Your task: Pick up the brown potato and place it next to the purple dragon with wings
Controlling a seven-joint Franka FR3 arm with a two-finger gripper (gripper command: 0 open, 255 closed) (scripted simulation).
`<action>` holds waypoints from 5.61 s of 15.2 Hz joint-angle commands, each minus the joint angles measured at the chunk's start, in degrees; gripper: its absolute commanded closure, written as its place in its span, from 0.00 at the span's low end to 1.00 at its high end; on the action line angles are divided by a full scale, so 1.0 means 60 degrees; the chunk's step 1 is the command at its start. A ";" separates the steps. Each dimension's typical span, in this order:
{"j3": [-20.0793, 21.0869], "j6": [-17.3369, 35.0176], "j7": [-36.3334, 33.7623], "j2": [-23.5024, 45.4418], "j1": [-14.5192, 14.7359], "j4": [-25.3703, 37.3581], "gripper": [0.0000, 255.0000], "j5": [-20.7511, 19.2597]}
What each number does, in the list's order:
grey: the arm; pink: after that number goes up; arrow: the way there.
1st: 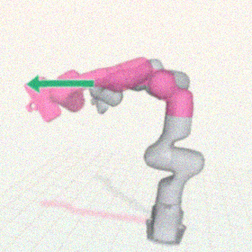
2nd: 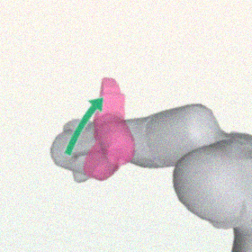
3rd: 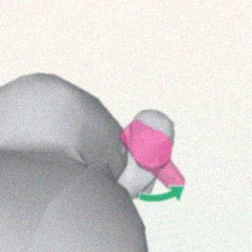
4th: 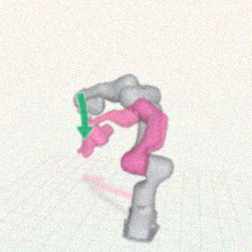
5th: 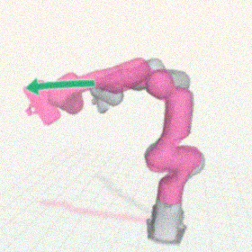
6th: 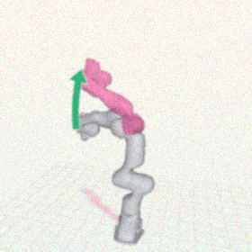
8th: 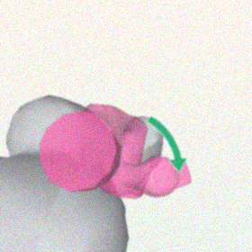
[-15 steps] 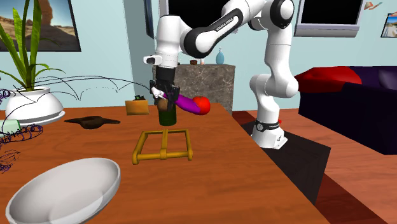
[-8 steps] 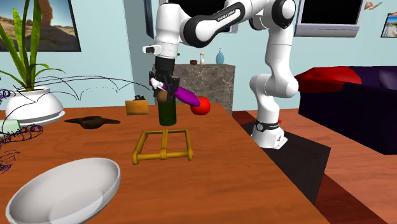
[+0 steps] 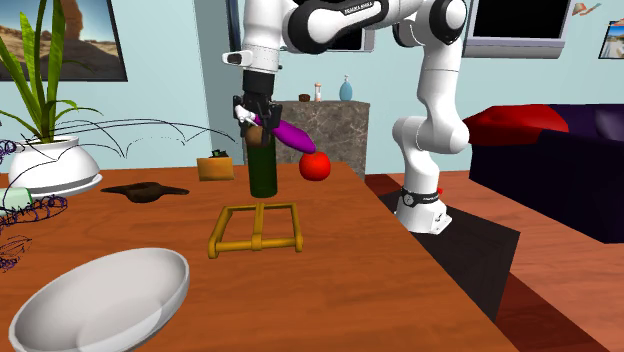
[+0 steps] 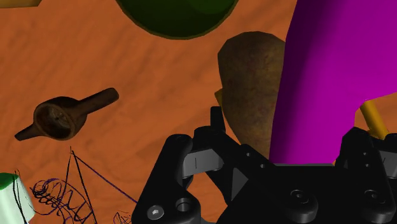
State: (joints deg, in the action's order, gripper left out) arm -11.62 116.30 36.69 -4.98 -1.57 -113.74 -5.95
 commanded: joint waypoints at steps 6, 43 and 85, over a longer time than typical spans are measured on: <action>0.0020 -0.0904 0.0060 -0.0070 0.0015 0.0834 1.00 0.0022; -0.0723 -0.5390 0.1956 0.2301 -0.0894 0.7734 1.00 0.0884; -0.1042 -0.0574 0.2858 0.2338 -0.1478 0.2982 1.00 0.1079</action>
State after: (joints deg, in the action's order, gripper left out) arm -17.88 111.95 53.86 9.12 -10.45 -94.88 0.54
